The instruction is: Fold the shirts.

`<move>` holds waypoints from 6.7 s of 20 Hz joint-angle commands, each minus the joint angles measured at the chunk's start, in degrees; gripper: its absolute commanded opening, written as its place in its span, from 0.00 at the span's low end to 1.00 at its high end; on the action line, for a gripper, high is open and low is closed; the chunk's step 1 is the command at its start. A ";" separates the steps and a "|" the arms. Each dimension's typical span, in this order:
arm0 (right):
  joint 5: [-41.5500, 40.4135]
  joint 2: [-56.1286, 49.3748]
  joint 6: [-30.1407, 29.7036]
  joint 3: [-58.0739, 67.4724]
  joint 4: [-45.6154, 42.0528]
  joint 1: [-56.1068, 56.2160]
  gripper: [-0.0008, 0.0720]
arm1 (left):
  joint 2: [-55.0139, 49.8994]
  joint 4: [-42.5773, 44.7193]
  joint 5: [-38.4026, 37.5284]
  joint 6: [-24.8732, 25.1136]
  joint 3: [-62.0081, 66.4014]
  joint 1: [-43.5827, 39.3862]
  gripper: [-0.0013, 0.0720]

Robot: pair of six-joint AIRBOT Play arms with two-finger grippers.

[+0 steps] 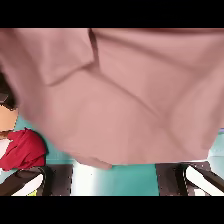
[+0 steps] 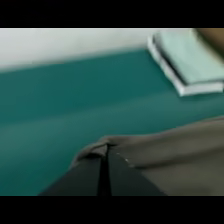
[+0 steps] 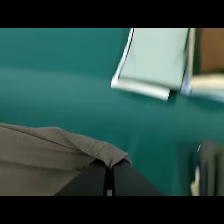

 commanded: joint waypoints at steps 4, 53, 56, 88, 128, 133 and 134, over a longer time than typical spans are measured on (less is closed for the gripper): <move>-2.82 -18.84 0.81 -16.44 -8.63 9.27 0.04 | -21.77 -1.79 4.39 -0.63 -14.88 0.04 0.05; -12.17 2.78 0.83 -43.89 1.09 8.61 0.63 | 4.50 -24.30 6.43 0.22 -78.73 3.13 0.70; -10.67 2.78 0.79 -43.91 0.83 7.93 0.63 | 4.50 -25.33 5.75 2.54 -78.23 3.13 0.04; 4.81 20.24 -1.75 -67.30 -13.14 -5.18 0.04 | 24.17 -13.29 -15.28 -1.27 -65.99 3.13 0.04; -6.36 -35.54 -15.76 -43.80 23.74 -7.56 0.77 | -28.17 -17.92 12.41 2.14 -23.30 -9.64 0.05; -12.44 -33.11 -19.67 -43.78 26.38 -1.55 0.04 | -33.38 -18.45 19.17 -0.74 -22.56 -18.01 0.05; -13.03 -31.17 -19.67 -43.58 26.47 -1.57 0.04 | -34.97 -18.84 19.28 -0.74 -21.38 -19.04 0.05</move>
